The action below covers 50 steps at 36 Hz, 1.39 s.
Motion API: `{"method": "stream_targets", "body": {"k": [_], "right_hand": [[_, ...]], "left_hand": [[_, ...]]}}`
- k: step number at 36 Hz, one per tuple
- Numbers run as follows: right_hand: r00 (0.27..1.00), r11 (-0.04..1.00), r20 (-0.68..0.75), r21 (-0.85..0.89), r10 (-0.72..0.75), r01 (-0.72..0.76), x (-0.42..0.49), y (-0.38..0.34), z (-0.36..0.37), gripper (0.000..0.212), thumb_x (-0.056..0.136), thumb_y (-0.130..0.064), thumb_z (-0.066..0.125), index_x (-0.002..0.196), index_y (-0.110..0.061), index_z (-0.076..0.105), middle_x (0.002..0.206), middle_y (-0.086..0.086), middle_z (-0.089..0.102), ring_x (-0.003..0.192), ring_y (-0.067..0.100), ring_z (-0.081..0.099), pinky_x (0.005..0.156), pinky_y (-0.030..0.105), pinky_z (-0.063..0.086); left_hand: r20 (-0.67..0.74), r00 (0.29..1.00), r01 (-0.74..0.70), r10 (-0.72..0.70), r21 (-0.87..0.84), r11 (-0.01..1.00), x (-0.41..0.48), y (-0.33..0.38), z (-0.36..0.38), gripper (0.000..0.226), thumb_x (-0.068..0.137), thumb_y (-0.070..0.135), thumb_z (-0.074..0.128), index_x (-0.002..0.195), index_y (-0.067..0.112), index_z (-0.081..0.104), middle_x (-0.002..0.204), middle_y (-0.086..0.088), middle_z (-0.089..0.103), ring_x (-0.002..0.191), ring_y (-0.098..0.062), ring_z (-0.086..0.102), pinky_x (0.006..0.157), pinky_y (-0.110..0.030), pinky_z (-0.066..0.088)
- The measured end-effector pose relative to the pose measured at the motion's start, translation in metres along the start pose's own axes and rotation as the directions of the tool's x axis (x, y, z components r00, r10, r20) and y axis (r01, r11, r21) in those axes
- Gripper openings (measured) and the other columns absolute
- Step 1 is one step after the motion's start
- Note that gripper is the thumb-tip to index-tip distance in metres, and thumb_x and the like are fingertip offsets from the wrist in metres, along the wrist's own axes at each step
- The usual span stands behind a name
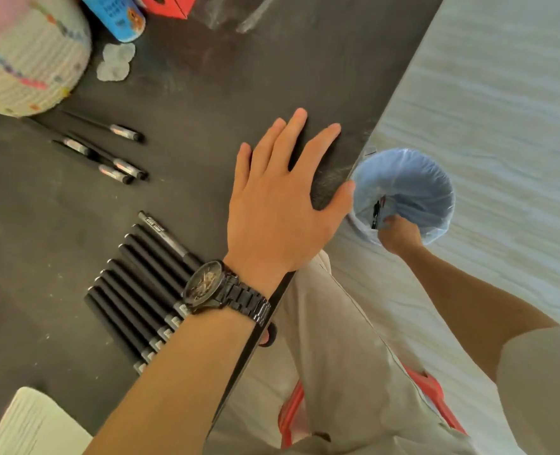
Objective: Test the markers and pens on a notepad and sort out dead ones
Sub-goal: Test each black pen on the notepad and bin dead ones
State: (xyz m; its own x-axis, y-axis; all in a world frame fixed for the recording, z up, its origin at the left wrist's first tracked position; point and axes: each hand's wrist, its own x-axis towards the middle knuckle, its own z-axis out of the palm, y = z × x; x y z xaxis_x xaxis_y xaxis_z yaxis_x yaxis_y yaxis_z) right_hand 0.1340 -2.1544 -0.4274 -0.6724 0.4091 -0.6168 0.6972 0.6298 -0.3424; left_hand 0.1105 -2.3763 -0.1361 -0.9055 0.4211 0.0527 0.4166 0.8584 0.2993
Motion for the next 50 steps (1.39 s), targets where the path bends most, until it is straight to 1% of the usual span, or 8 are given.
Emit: {"method": "stream_targets", "body": {"k": [5,8,12,17,25,31,41,50], "right_hand": [[0.975,0.971,-0.145,0.147,-0.169,0.19,-0.047,-0.013,-0.035,0.02,0.099,-0.015,0.046,0.094,-0.012,0.066,0.085,0.011,0.07,0.073,0.033,0.062,0.063,0.031,0.045],[0.93,0.894,-0.286,0.317,-0.229,0.318,-0.095,-0.023,-0.061,0.016,0.098,-0.019,0.053,0.089,-0.023,0.064,0.072,-0.007,0.064,0.068,0.018,0.063,0.053,0.025,0.038],[0.813,0.694,-0.508,0.476,-0.284,0.54,-0.185,-0.049,-0.098,0.016,0.097,-0.031,0.064,0.096,-0.047,0.064,0.085,-0.032,0.065,0.076,-0.016,0.061,0.066,0.019,0.044],[0.639,0.416,-0.601,0.485,-0.48,0.769,-0.269,-0.103,-0.12,0.018,0.093,-0.023,0.069,0.096,-0.041,0.067,0.091,-0.021,0.07,0.079,0.0,0.065,0.071,0.007,0.049],[0.365,0.281,-0.333,0.275,-0.869,0.919,-0.321,-0.221,-0.105,0.017,0.092,-0.026,0.066,0.094,-0.043,0.063,0.092,-0.029,0.068,0.087,-0.009,0.063,0.073,-0.001,0.041],[0.239,0.243,-0.089,-0.04,-0.967,0.969,-0.31,-0.313,-0.08,0.016,0.095,-0.027,0.063,0.112,-0.027,0.063,0.106,-0.008,0.07,0.094,0.008,0.064,0.084,0.036,0.05],[0.355,0.266,0.045,-0.577,-0.934,0.772,-0.289,-0.395,-0.054,0.036,0.096,-0.035,0.056,0.126,-0.014,0.054,0.126,0.016,0.058,0.117,0.04,0.052,0.081,0.046,0.047],[0.38,0.308,-0.036,-0.66,-0.924,0.685,-0.286,-0.402,-0.032,0.032,0.095,-0.038,0.056,0.114,-0.012,0.055,0.118,0.017,0.058,0.108,0.041,0.057,0.072,0.042,0.04]], "left_hand": [[0.107,0.994,-0.028,0.031,-0.028,0.999,-0.007,0.001,-0.012,0.062,0.098,0.057,0.045,0.155,0.036,0.029,0.166,0.003,0.014,0.153,-0.017,0.006,0.123,-0.051,0.011],[0.011,1.0,-0.009,0.01,-0.118,0.993,-0.027,-0.003,-0.033,0.056,0.099,0.049,0.049,0.152,0.035,0.036,0.165,0.004,0.021,0.152,-0.015,0.012,0.123,-0.048,0.015],[-0.16,0.984,0.057,-0.079,-0.136,0.989,-0.076,-0.031,-0.072,0.054,0.099,0.047,0.049,0.15,0.038,0.035,0.163,0.009,0.024,0.151,-0.012,0.014,0.122,-0.048,0.019],[-0.329,0.885,0.296,-0.329,-0.147,0.944,-0.172,-0.078,-0.11,0.052,0.098,0.052,0.044,0.148,0.038,0.038,0.16,0.012,0.03,0.15,-0.01,0.021,0.119,-0.048,0.027],[-0.401,0.57,0.704,-0.717,-0.211,0.678,-0.317,-0.123,-0.104,0.052,0.097,0.043,0.057,0.146,0.033,0.045,0.156,0.006,0.038,0.146,-0.018,0.032,0.12,-0.043,0.028],[-0.379,0.486,0.769,-0.787,-0.243,0.592,-0.358,-0.132,-0.084,0.049,0.098,0.045,0.053,0.145,0.034,0.047,0.157,0.008,0.037,0.149,-0.014,0.026,0.122,-0.043,0.021],[-0.373,0.49,0.769,-0.788,-0.241,0.592,-0.367,-0.134,-0.063,0.05,0.094,0.055,0.043,0.142,0.042,0.047,0.158,0.011,0.034,0.15,-0.011,0.023,0.123,-0.036,0.006],[-0.353,0.482,0.782,-0.802,-0.24,0.576,-0.369,-0.135,-0.064,0.052,0.095,0.059,0.04,0.146,0.048,0.038,0.163,0.013,0.021,0.152,-0.009,0.009,0.122,-0.031,-0.004]]}}
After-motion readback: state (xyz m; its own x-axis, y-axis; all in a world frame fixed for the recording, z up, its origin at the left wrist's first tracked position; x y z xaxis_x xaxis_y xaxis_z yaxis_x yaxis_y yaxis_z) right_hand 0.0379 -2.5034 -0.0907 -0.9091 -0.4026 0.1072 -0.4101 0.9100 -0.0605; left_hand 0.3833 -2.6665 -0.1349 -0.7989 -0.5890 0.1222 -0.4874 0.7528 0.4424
